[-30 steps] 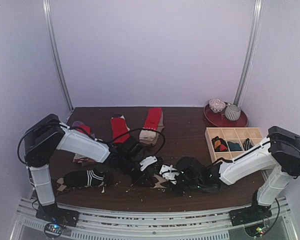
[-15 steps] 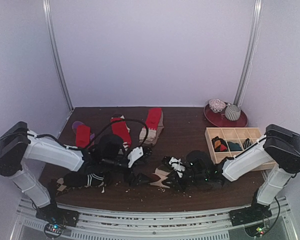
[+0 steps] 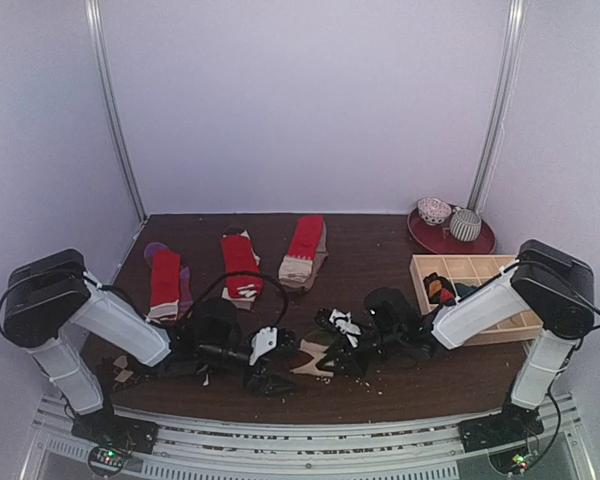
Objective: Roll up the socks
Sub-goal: Roll a pair of socks at the center of the board.
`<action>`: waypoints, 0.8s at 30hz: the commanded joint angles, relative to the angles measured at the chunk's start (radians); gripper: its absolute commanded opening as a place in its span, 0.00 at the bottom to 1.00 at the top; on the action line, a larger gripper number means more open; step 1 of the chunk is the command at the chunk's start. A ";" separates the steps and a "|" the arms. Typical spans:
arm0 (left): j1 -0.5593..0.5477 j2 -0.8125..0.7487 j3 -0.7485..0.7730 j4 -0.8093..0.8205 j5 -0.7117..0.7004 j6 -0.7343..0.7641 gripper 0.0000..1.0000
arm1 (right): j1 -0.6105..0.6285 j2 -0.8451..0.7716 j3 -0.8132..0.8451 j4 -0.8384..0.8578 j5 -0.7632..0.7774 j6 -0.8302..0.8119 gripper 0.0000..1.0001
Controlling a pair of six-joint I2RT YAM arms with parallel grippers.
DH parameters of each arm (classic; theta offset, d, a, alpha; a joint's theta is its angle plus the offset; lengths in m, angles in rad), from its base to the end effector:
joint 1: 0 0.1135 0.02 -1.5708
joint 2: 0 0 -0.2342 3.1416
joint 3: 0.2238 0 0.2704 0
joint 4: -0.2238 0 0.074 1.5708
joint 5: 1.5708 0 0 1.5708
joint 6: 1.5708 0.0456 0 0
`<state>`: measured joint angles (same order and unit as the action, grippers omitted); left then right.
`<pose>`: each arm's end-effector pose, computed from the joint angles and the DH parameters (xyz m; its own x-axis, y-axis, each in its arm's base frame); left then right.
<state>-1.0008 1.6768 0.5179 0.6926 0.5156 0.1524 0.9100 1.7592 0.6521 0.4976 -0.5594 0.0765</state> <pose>0.1467 -0.2705 0.0777 -0.0925 0.3891 -0.9165 0.9957 0.0401 -0.0835 0.1821 0.2737 0.0701 -0.4219 -0.4371 -0.7943 -0.9066 0.2107 0.3656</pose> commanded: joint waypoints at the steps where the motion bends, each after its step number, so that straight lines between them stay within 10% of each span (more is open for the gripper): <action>1: -0.002 0.045 0.024 0.108 -0.036 0.036 0.73 | 0.004 0.078 -0.036 -0.233 -0.027 -0.012 0.22; 24: -0.007 0.153 0.057 0.029 -0.086 -0.004 0.70 | -0.018 0.094 -0.028 -0.248 -0.054 -0.027 0.22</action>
<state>-1.0019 1.7718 0.5285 0.7475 0.4152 0.1581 0.8871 1.7824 0.6701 0.4873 -0.6228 0.0502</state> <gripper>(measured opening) 0.709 0.227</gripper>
